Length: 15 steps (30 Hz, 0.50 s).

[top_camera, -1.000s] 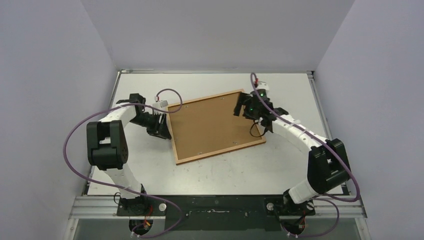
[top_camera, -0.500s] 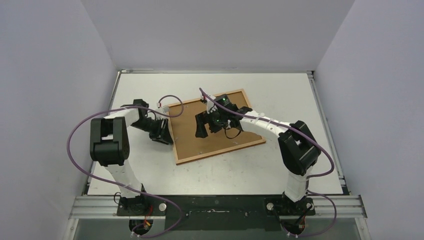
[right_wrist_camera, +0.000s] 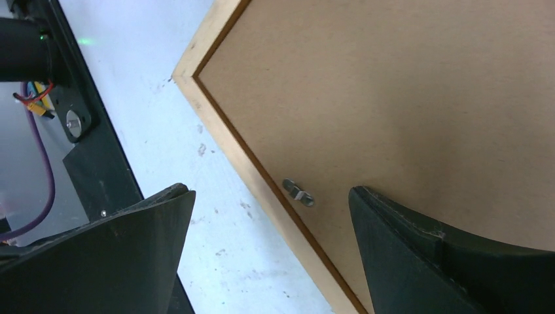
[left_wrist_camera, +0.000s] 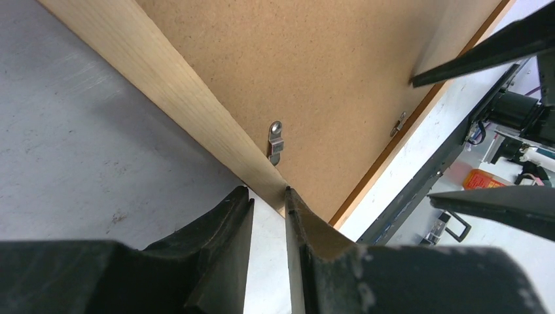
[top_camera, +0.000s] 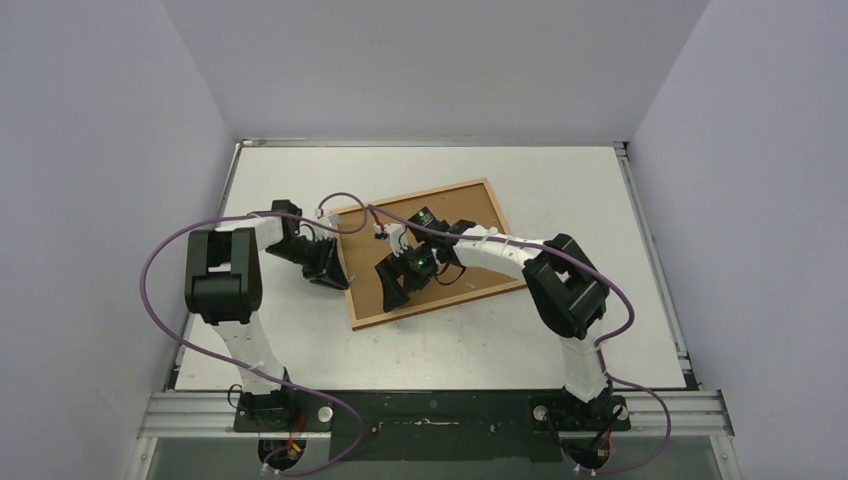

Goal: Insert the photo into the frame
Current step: Install the photo frame at the center of the board.

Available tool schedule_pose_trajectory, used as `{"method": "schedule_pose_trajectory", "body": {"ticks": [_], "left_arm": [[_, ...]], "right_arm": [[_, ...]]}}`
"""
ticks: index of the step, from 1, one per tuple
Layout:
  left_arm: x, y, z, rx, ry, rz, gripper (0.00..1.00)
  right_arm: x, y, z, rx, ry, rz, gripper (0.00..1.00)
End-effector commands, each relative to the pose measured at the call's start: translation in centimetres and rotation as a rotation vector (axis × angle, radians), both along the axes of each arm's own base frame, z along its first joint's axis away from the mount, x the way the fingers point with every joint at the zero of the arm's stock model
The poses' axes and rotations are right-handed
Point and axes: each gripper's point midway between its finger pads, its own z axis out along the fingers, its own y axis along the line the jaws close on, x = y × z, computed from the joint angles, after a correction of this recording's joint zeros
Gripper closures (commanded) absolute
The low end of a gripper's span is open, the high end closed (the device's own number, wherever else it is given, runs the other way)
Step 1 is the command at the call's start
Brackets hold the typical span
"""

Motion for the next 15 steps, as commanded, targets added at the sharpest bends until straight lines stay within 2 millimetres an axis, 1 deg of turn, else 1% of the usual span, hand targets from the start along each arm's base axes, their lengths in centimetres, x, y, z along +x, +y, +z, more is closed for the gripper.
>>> {"method": "schedule_pose_trajectory", "body": {"ticks": [1, 8, 15], "left_arm": [[2.3, 0.1, -0.4, 0.022, -0.062, 0.012, 0.78], [2.9, -0.2, -0.1, 0.032, -0.079, 0.01, 0.8], [3.1, -0.1, 0.2, 0.041, -0.094, 0.012, 0.81]], "right_arm": [[-1.0, 1.2, 1.7, 0.067, -0.011, 0.098, 0.08], [-1.7, 1.4, 0.8, 0.051, 0.023, 0.124, 0.08], [-2.3, 0.8, 0.2, 0.032, 0.043, 0.13, 0.08]]}}
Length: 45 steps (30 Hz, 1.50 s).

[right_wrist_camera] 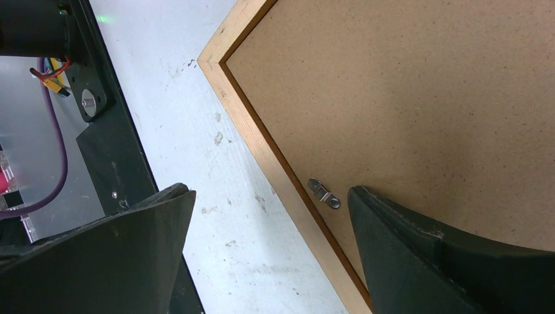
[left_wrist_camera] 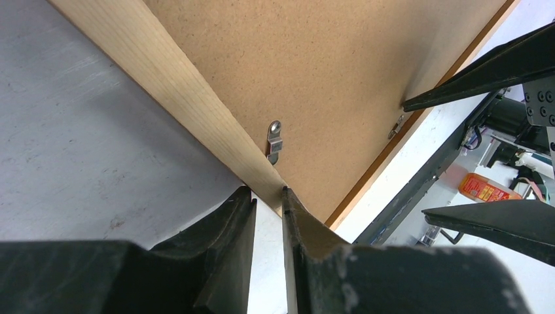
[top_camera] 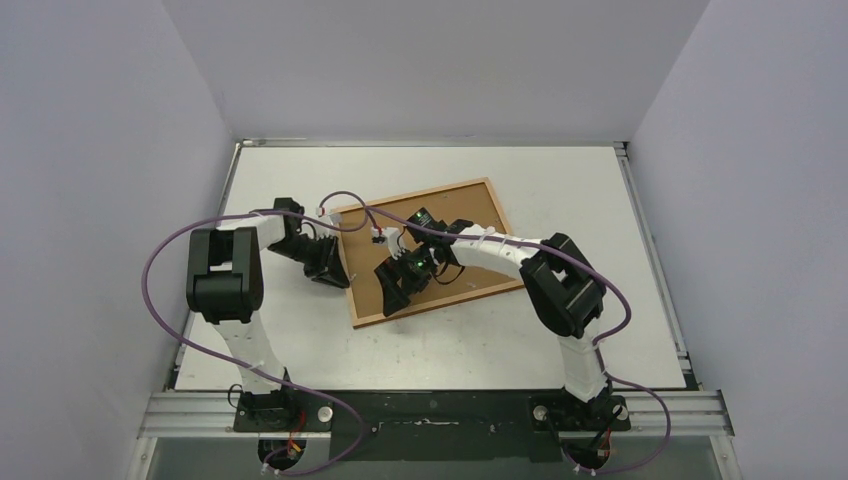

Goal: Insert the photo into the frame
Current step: Install the photo frame at the center of the board.

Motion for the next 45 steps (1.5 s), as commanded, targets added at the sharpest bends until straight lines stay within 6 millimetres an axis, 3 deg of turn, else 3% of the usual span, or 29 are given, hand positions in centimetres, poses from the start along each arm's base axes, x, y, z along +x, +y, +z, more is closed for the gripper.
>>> {"method": "schedule_pose_trajectory", "body": {"ticks": [1, 13, 45], "left_arm": [[2.7, 0.3, 0.1, 0.033, -0.114, -0.006, 0.81], [3.0, 0.4, -0.1, 0.042, -0.114, 0.004, 0.83], [3.4, 0.5, 0.0, 0.051, -0.132, 0.015, 0.85]], "right_arm": [[-0.4, 0.3, 0.0, 0.012, 0.003, 0.041, 0.09], [-2.3, 0.0, 0.0, 0.003, 0.028, 0.061, 0.09], [-3.9, -0.8, 1.6, 0.002, 0.023, 0.034, 0.11]]}}
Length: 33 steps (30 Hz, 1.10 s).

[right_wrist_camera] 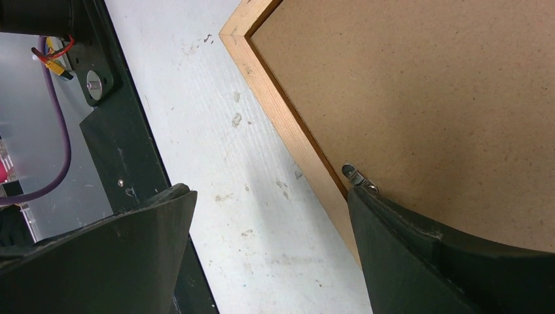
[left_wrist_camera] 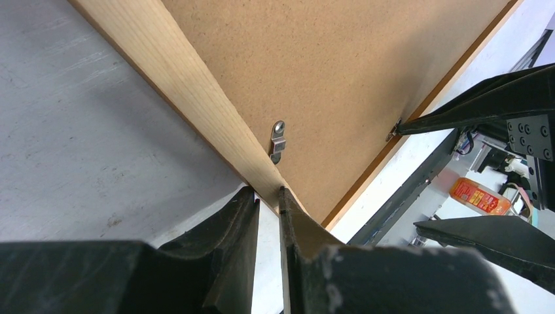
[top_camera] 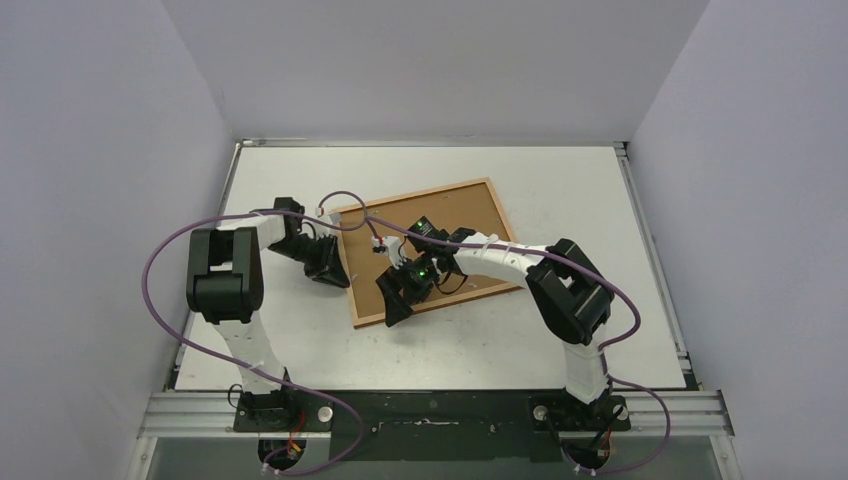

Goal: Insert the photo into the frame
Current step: Install the photo frame at the center of the board.

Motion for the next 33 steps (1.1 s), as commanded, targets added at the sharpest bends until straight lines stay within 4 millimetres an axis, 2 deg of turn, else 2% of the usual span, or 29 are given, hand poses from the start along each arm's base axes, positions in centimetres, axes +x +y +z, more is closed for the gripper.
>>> {"method": "schedule_pose_trajectory", "body": {"ticks": [1, 11, 22, 30, 33], "left_arm": [[3.3, 0.5, -0.1, 0.049, -0.15, -0.012, 0.85], [4.1, 0.3, 0.3, 0.036, -0.162, 0.004, 0.85], [6.2, 0.3, 0.7, 0.041, -0.189, 0.031, 0.85], [7.6, 0.5, 0.5, 0.051, -0.2, 0.052, 0.86], [8.3, 0.4, 0.8, 0.044, -0.203, 0.058, 0.86]], "right_arm": [[-1.4, -0.1, 1.5, 0.014, 0.015, 0.01, 0.11], [-1.3, 1.5, 1.6, 0.054, 0.038, 0.018, 0.11], [-2.9, 3.3, 1.5, 0.093, 0.084, 0.032, 0.12], [-2.3, 4.2, 2.0, 0.118, 0.093, -0.008, 0.12], [-1.2, 3.9, 2.2, 0.124, 0.089, -0.066, 0.12]]}}
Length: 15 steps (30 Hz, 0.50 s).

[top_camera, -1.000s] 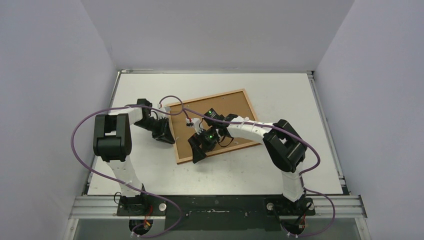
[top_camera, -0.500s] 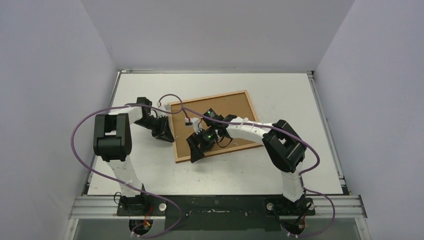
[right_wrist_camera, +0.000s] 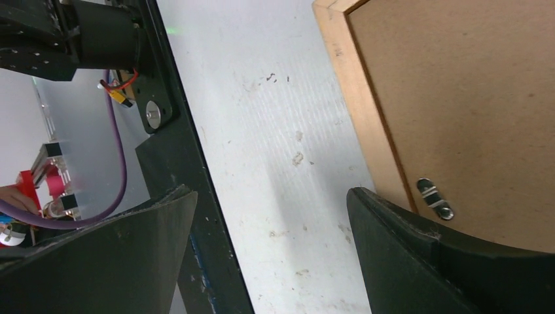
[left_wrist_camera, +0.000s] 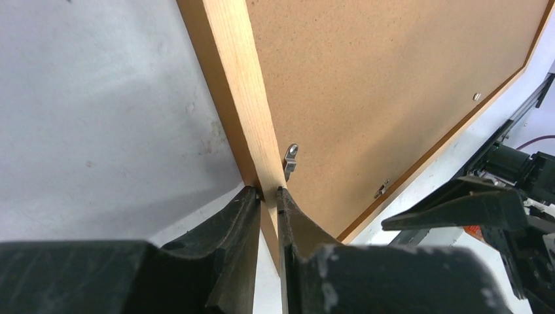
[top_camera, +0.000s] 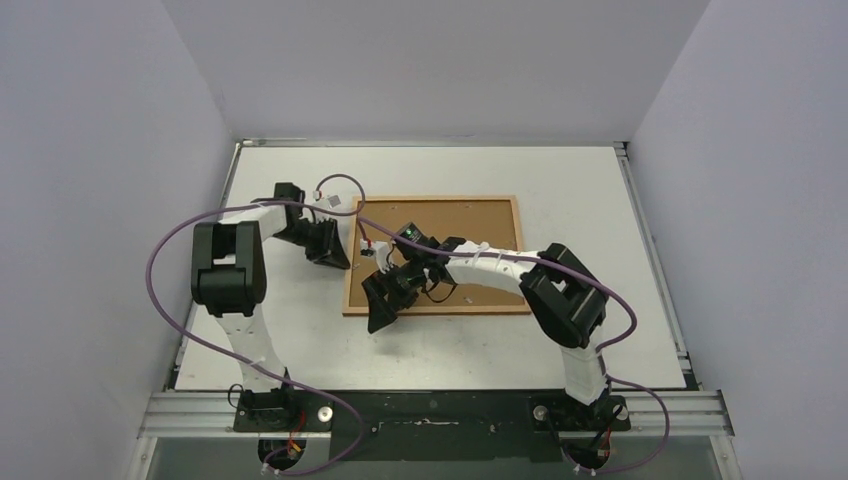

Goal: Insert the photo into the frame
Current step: Install the photo frame at the center of the board.

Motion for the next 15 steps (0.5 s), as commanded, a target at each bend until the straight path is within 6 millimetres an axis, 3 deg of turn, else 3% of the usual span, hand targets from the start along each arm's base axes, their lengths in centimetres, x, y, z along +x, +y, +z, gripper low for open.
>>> {"method": "schedule_pose_trajectory", "body": {"ticks": [1, 4, 7, 10, 13, 15], "left_arm": [[3.8, 0.3, 0.9, 0.012, -0.116, 0.012, 0.86], [3.2, 0.6, 2.9, -0.034, -0.108, 0.005, 0.82], [1.8, 1.0, 5.1, -0.047, -0.119, -0.034, 0.7], [0.1, 1.5, 5.9, -0.023, -0.126, -0.064, 0.62], [-2.2, 1.5, 6.0, -0.012, -0.099, -0.132, 0.56], [-3.9, 1.2, 5.1, 0.015, -0.085, -0.18, 0.53]], "right_arm": [[1.5, 0.4, 1.2, 0.063, 0.008, -0.072, 0.12], [3.7, -0.9, 3.6, 0.103, -0.024, -0.15, 0.11], [5.1, -2.1, 5.9, 0.135, -0.068, -0.186, 0.1], [7.5, -4.5, 6.4, 0.073, -0.14, -0.27, 0.09], [13.1, -9.4, 6.7, -0.021, -0.229, -0.519, 0.07], [17.4, -14.8, 6.9, -0.116, -0.296, -0.748, 0.06]]}}
